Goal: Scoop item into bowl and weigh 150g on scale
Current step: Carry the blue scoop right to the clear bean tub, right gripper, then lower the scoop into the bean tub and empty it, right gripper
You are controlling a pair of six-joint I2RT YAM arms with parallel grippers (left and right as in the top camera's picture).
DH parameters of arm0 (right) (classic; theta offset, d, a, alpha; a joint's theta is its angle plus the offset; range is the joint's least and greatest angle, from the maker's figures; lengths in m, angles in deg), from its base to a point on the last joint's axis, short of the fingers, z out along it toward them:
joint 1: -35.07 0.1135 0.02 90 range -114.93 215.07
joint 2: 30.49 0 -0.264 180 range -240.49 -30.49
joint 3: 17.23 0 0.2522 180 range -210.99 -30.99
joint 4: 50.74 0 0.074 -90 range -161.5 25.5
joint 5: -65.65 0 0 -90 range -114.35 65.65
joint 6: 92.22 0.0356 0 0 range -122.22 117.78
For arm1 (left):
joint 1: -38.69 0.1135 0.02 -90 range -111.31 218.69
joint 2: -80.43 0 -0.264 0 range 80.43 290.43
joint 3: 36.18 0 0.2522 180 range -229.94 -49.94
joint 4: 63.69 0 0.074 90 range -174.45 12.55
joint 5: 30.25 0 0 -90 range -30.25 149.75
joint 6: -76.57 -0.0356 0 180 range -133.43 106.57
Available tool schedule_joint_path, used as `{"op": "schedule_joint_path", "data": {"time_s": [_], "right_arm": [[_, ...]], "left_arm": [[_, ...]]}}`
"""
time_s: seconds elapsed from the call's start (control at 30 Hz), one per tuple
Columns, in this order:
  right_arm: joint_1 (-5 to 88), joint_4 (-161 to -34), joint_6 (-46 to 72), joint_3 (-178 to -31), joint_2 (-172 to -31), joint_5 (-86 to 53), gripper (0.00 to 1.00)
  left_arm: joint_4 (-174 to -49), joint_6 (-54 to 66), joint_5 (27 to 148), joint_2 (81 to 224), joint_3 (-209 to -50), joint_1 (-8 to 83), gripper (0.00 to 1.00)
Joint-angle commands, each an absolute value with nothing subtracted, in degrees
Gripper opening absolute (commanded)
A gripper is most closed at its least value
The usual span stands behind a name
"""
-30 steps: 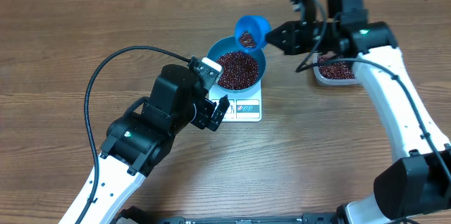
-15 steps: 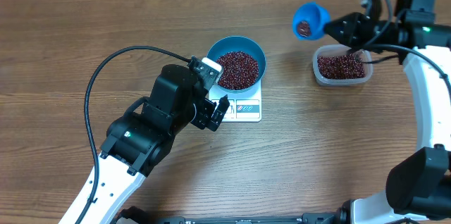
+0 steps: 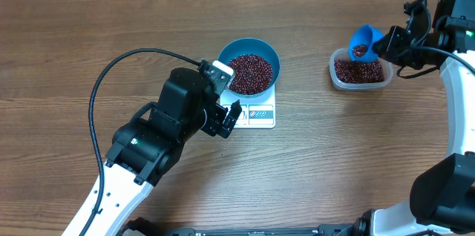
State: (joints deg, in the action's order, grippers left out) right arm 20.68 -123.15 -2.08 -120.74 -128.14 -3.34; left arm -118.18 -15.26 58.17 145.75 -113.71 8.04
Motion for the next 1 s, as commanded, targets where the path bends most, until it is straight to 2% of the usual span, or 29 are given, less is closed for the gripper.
{"op": "schedule_joint_path", "data": {"time_s": [0.0,0.6,0.8,0.97], "right_arm": [[22.1,-123.3,-5.6,-122.3,-126.3,-13.7,0.04],[38.0,-124.4,-8.5,-122.2,-126.3,-51.3,0.04],[39.5,-124.6,-7.6,-122.2,-126.3,-53.5,0.04],[39.4,-124.6,-2.3,-122.2,-126.3,-52.6,0.04]], "left_arm": [[-118.2,-14.9,57.8,145.7,-113.7,8.3,1.0],[-118.2,-14.9,57.8,145.7,-113.7,8.3,1.0],[-118.2,-14.9,57.8,145.7,-113.7,8.3,1.0],[-118.2,-14.9,57.8,145.7,-113.7,8.3,0.99]]}}
